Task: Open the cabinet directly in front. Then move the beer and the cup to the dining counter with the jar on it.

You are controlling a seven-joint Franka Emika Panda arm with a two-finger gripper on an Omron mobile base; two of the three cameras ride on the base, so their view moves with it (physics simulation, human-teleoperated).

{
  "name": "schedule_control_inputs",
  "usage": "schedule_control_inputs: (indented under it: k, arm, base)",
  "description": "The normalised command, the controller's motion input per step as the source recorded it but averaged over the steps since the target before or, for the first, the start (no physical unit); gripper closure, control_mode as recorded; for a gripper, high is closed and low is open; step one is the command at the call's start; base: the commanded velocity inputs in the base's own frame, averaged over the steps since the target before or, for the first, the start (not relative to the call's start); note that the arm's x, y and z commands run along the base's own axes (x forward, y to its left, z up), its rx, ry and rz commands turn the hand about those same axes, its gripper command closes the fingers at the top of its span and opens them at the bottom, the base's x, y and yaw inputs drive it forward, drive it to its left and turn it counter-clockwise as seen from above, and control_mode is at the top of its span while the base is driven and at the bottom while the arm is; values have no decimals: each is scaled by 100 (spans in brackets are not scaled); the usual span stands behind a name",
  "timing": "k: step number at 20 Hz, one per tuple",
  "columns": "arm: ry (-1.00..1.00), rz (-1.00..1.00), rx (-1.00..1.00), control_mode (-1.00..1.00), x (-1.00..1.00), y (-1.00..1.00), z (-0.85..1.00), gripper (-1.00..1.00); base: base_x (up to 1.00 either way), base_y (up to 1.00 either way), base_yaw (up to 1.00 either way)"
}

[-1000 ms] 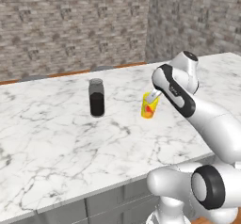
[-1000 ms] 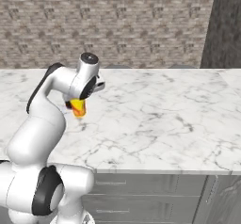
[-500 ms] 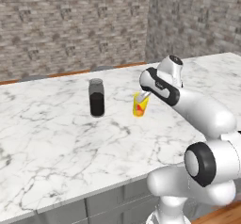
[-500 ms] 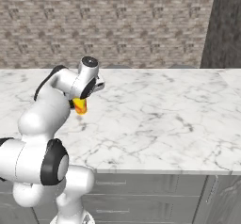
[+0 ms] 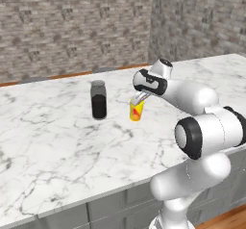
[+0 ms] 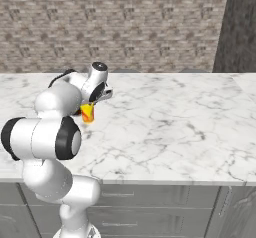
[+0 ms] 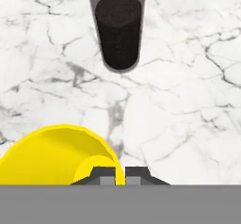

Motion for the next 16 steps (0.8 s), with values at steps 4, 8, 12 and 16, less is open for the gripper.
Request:
schedule_control_inputs:
  k: [4,8,12,16]
  arm:
    - [1,0,0,-100,33,0,-56,100]
    - [0,0,0,-100,31,1,-25,100]
    - [0,0,0,-100,42,8,-10,100]
    - [0,0,0,-100,35,8,-9,100]
  base:
    - [0,0,0]
    - [0,0,0]
    - [0,0,0]
    - [0,0,0]
